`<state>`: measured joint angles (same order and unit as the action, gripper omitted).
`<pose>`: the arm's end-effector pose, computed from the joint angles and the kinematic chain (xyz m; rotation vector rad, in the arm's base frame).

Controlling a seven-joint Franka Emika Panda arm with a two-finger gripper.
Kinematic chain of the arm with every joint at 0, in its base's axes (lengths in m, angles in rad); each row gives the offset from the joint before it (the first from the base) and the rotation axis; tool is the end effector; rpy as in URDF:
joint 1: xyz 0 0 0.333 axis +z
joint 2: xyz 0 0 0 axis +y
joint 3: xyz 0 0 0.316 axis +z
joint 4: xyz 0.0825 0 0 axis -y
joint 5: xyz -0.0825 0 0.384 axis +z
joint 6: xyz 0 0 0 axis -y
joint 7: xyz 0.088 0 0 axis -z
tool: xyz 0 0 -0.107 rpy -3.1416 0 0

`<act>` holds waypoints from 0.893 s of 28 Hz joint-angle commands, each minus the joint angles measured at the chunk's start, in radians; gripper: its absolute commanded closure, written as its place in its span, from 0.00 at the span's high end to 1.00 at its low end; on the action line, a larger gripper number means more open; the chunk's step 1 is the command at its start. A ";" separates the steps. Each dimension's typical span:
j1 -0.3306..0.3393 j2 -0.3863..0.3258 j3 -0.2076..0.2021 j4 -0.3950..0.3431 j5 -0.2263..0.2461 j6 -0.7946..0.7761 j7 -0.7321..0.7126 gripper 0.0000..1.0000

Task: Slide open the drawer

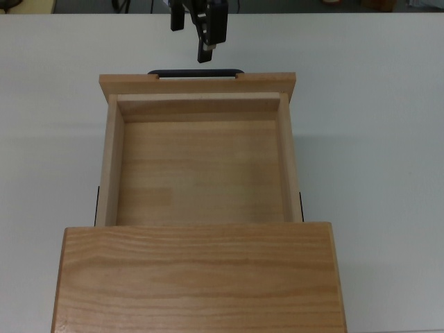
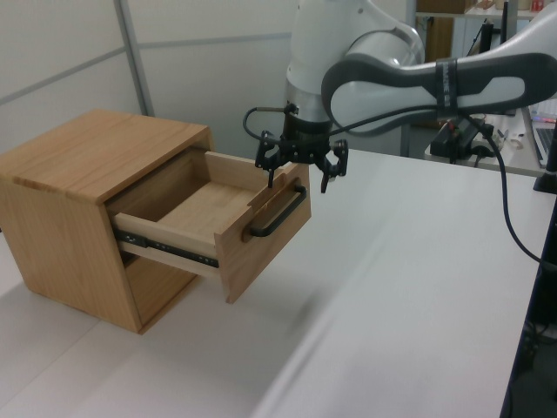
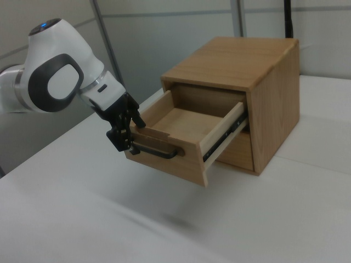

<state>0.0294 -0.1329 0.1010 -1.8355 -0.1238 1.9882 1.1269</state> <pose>0.5422 0.0666 0.6108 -2.7004 1.4084 -0.4731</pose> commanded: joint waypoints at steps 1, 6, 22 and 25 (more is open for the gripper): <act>0.000 -0.007 -0.014 0.036 0.075 -0.092 -0.307 1.00; 0.000 -0.004 -0.015 0.062 0.093 -0.222 -0.681 1.00; -0.002 0.003 -0.026 0.171 0.049 -0.466 -1.214 1.00; 0.000 0.004 -0.024 0.170 0.046 -0.466 -1.216 1.00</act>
<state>0.0291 -0.1331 0.0770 -1.6844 -0.0625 1.5523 -0.0559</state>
